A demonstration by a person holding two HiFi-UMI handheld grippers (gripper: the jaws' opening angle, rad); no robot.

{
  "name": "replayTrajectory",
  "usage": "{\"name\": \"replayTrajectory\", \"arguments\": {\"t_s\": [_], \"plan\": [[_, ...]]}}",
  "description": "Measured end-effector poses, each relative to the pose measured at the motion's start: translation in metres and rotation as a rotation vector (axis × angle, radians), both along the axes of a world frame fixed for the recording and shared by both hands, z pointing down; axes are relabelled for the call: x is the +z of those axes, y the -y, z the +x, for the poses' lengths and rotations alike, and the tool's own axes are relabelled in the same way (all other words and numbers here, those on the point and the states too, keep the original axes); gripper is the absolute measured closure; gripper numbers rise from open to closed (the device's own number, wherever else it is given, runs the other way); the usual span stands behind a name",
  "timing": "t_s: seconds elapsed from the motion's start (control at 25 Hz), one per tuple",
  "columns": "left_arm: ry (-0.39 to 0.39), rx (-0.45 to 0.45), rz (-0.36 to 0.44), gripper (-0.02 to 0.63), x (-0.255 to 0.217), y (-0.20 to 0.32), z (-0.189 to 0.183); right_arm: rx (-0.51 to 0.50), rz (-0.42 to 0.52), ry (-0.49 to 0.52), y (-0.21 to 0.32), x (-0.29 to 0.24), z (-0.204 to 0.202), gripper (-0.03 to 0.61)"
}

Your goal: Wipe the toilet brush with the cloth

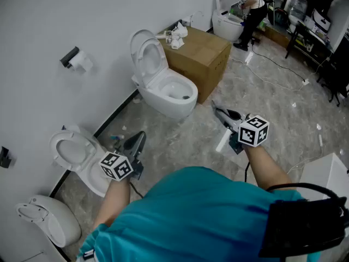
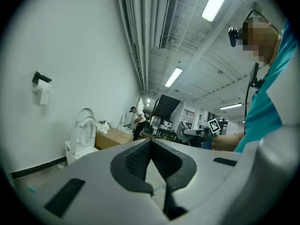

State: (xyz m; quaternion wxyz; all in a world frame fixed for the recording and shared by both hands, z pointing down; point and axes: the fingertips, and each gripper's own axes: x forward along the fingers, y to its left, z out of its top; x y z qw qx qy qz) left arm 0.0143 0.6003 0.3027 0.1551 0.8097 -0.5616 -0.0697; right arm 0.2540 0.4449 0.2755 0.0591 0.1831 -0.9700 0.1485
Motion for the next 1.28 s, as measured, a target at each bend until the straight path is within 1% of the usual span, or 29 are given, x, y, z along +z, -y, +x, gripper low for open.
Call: {"name": "replayTrajectory", "arguments": {"t_s": [0.4, 0.52, 0.72, 0.92, 1.12, 1.28], "plan": [[0.003, 0.001, 0.002, 0.607, 0.002, 0.008, -0.001, -0.007, 0.008, 0.004, 0.003, 0.004, -0.003, 0.561], [0.006, 0.001, -0.003, 0.607, 0.004, 0.012, 0.005, -0.007, 0.010, 0.009, 0.008, 0.003, 0.003, 0.561], [0.014, 0.002, -0.006, 0.607, 0.000, 0.025, 0.021, 0.002, -0.012, 0.041, 0.021, -0.002, 0.020, 0.560], [0.016, -0.002, -0.001, 0.607, -0.004, 0.041, 0.043, 0.000, -0.007, 0.056, 0.038, -0.009, 0.045, 0.560], [0.015, -0.004, -0.002, 0.607, -0.003, 0.060, 0.080, -0.004, -0.004, 0.066, 0.053, -0.011, 0.083, 0.560], [0.014, 0.007, -0.009, 0.607, -0.002, 0.076, 0.108, -0.015, 0.001, 0.065, 0.067, -0.012, 0.105, 0.560]]}}
